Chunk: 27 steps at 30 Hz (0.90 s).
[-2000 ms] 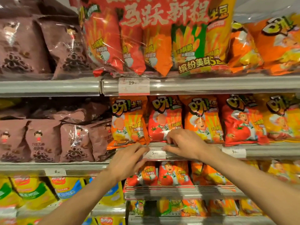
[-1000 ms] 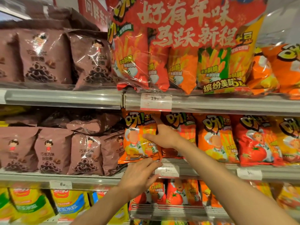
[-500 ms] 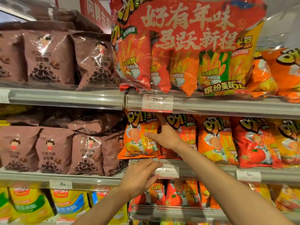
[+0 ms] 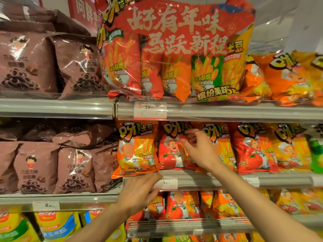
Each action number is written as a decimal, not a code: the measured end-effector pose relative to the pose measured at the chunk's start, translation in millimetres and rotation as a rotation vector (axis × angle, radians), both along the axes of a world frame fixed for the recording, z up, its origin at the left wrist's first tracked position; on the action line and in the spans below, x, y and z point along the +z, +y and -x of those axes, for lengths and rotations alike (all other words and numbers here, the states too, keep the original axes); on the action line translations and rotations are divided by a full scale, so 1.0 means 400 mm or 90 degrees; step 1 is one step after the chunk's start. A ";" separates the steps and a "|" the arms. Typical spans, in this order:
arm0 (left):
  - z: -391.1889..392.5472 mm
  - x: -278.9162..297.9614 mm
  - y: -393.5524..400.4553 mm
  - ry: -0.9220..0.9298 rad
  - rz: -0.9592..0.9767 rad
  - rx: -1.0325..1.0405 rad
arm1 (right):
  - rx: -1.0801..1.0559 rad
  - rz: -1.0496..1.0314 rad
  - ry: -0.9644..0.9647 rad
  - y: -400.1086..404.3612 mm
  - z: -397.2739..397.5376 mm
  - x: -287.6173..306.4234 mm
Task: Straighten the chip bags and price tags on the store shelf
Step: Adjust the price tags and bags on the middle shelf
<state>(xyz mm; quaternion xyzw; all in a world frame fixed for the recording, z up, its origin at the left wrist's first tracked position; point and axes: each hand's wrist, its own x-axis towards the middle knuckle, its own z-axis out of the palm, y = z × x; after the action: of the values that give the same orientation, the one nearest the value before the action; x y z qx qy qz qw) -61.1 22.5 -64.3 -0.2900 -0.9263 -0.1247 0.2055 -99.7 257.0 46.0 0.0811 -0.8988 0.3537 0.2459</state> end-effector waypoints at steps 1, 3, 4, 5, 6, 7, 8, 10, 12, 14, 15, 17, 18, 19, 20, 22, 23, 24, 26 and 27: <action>0.003 0.002 0.002 -0.015 -0.010 0.003 | -0.020 -0.017 -0.015 0.016 -0.006 -0.008; 0.008 0.005 0.005 -0.034 -0.026 0.006 | -0.040 -0.043 -0.042 0.031 -0.013 -0.018; 0.009 0.008 0.005 -0.039 -0.033 0.005 | -0.055 -0.053 -0.056 0.025 -0.017 -0.017; 0.010 0.012 0.006 -0.044 -0.036 0.005 | -0.065 -0.045 -0.074 0.017 -0.014 -0.015; 0.010 0.015 0.006 -0.047 -0.036 0.005 | -0.067 -0.018 -0.105 0.008 -0.006 -0.012; 0.011 0.016 0.005 -0.051 -0.035 0.007 | -0.067 0.021 -0.140 0.000 0.005 -0.008; 0.011 0.017 0.004 -0.055 -0.032 0.009 | -0.069 0.054 -0.171 -0.009 0.015 -0.002; 0.010 0.017 0.003 -0.058 -0.035 0.013 | -0.062 0.130 -0.225 -0.019 0.039 0.001; 0.008 0.018 0.004 -0.059 -0.040 0.015 | -0.046 0.203 -0.254 -0.028 0.058 -0.007; 0.006 0.019 0.004 -0.057 -0.046 0.012 | -0.050 0.258 -0.234 -0.035 0.059 -0.018; 0.006 0.019 0.004 -0.060 -0.047 0.012 | -0.058 0.272 -0.205 -0.036 0.058 -0.027; 0.008 0.019 0.002 -0.065 -0.050 0.011 | -0.063 0.269 -0.151 -0.040 0.047 -0.045; 0.009 0.020 0.002 -0.069 -0.052 0.011 | -0.061 0.258 -0.134 -0.044 0.042 -0.054; 0.010 0.020 0.003 -0.072 -0.056 0.012 | -0.058 0.250 -0.117 -0.047 0.039 -0.064; 0.009 0.019 0.003 -0.073 -0.061 0.013 | -0.059 0.240 -0.114 -0.049 0.036 -0.071; 0.009 0.020 0.004 -0.075 -0.069 0.014 | -0.060 0.217 -0.101 -0.053 0.036 -0.077; 0.007 0.022 0.004 -0.076 -0.071 0.016 | -0.058 0.206 -0.093 -0.054 0.035 -0.079; 0.006 0.023 0.004 -0.076 -0.073 0.016 | -0.059 0.197 -0.093 -0.056 0.035 -0.081; 0.005 0.025 0.005 -0.075 -0.078 0.018 | -0.061 0.182 -0.095 -0.057 0.034 -0.080; 0.004 0.024 0.004 -0.076 -0.079 0.019 | -0.061 0.176 -0.095 -0.057 0.035 -0.081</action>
<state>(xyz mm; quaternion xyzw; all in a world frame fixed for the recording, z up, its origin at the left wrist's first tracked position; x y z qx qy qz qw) -62.9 24.2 -54.7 -0.2549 -0.9316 -0.1958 0.1695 -113.8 234.4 13.8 -0.0233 -0.8600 0.4671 0.2042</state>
